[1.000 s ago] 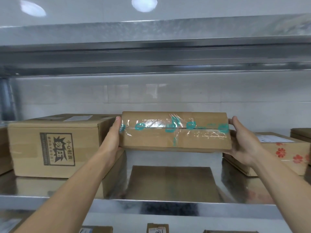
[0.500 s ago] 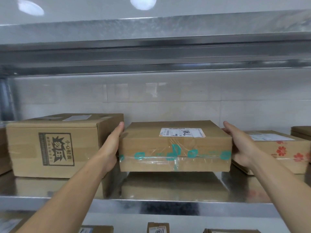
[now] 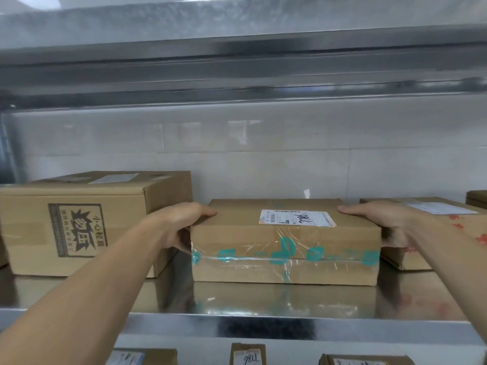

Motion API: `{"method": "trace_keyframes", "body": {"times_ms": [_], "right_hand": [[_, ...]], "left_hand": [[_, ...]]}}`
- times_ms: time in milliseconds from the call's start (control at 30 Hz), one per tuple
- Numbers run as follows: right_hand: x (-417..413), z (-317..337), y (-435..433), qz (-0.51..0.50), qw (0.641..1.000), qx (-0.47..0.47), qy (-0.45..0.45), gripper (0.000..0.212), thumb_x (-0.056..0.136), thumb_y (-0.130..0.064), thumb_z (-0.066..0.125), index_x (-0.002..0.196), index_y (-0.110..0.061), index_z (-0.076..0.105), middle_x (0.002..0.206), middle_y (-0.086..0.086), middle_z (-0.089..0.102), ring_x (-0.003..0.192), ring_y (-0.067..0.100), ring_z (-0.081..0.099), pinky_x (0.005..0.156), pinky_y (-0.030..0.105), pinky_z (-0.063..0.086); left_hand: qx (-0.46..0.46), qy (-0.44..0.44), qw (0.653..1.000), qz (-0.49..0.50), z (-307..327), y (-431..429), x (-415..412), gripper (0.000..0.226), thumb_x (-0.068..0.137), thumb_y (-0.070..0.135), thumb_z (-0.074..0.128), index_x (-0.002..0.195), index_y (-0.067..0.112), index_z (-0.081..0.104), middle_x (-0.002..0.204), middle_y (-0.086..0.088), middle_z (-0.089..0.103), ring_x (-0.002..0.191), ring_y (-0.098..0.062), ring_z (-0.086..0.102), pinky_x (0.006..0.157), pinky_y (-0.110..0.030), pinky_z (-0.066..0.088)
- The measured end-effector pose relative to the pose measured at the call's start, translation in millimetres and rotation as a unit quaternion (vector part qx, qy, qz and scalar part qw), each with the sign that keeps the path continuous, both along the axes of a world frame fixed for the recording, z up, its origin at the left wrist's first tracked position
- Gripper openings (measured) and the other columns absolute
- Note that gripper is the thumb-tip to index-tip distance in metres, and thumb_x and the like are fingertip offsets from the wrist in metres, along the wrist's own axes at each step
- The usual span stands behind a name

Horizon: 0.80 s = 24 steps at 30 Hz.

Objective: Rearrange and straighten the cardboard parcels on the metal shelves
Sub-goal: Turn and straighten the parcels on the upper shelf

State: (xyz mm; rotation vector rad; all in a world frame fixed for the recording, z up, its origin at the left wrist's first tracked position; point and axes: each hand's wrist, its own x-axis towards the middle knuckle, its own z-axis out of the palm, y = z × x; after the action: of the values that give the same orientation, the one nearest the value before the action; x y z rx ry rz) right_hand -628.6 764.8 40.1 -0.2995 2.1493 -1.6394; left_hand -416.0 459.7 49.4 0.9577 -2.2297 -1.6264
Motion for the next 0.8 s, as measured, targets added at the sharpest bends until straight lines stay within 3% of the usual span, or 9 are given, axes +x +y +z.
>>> {"method": "trace_keyframes", "body": {"times_ms": [133,300,433,600,700,800], "right_hand": [[-5,0,8,0.020,0.999,0.042,-0.012,0.056,0.084,-0.047,0.077,0.126,-0.009,0.069,0.114,0.018,0.072,0.099,0.032,0.066,0.079,0.047,0.058],[-12,12,8,0.062,0.994,0.090,-0.024,0.040,0.095,-0.040,0.066,0.116,-0.007,0.071,0.096,0.017,0.078,0.073,0.032,0.077,0.061,0.054,0.063],[-20,21,4,0.063,0.988,0.137,-0.029,0.041,0.094,-0.035,0.069,0.121,-0.005,0.067,0.101,0.019,0.075,0.071,0.034,0.076,0.056,0.051,0.063],[-32,31,1,0.110,0.975,0.189,-0.026,0.052,0.084,-0.031,0.073,0.127,-0.002,0.066,0.124,0.023,0.070,0.090,0.039,0.076,0.058,0.051,0.063],[-39,37,-2,0.131,0.965,0.226,-0.015,0.042,0.092,-0.029,0.069,0.123,-0.002,0.068,0.113,0.022,0.074,0.085,0.038,0.077,0.055,0.049,0.063],[-47,42,-6,0.151,0.953,0.262,-0.002,0.039,0.098,-0.028,0.063,0.122,0.001,0.068,0.101,0.021,0.076,0.081,0.037,0.077,0.052,0.044,0.062]], "left_hand": [[-0.022,-0.030,0.999,-0.011,4,1,-11,0.025,0.096,0.033,0.058,0.105,0.011,0.067,0.084,-0.012,0.072,0.075,-0.030,0.070,0.069,-0.043,0.061],[-0.041,-0.067,0.997,-0.022,12,1,-26,0.027,0.097,0.032,0.054,0.104,0.009,0.067,0.071,-0.009,0.073,0.065,-0.028,0.071,0.065,-0.041,0.061],[-0.059,-0.086,0.994,-0.036,12,-2,-35,0.035,0.099,0.042,0.058,0.112,0.011,0.068,0.087,-0.010,0.077,0.073,-0.027,0.074,0.061,-0.040,0.062],[-0.068,-0.139,0.984,-0.093,20,-16,-43,0.042,0.097,0.046,0.061,0.121,0.012,0.067,0.109,-0.012,0.077,0.092,-0.027,0.075,0.068,-0.037,0.061],[-0.073,-0.158,0.979,-0.107,22,-23,-48,0.045,0.095,0.046,0.063,0.124,0.012,0.068,0.113,-0.012,0.076,0.105,-0.031,0.072,0.079,-0.040,0.059],[-0.097,-0.160,0.976,-0.111,19,-29,-53,0.047,0.094,0.049,0.063,0.122,0.012,0.070,0.113,-0.012,0.076,0.108,-0.031,0.072,0.075,-0.037,0.059]]}}
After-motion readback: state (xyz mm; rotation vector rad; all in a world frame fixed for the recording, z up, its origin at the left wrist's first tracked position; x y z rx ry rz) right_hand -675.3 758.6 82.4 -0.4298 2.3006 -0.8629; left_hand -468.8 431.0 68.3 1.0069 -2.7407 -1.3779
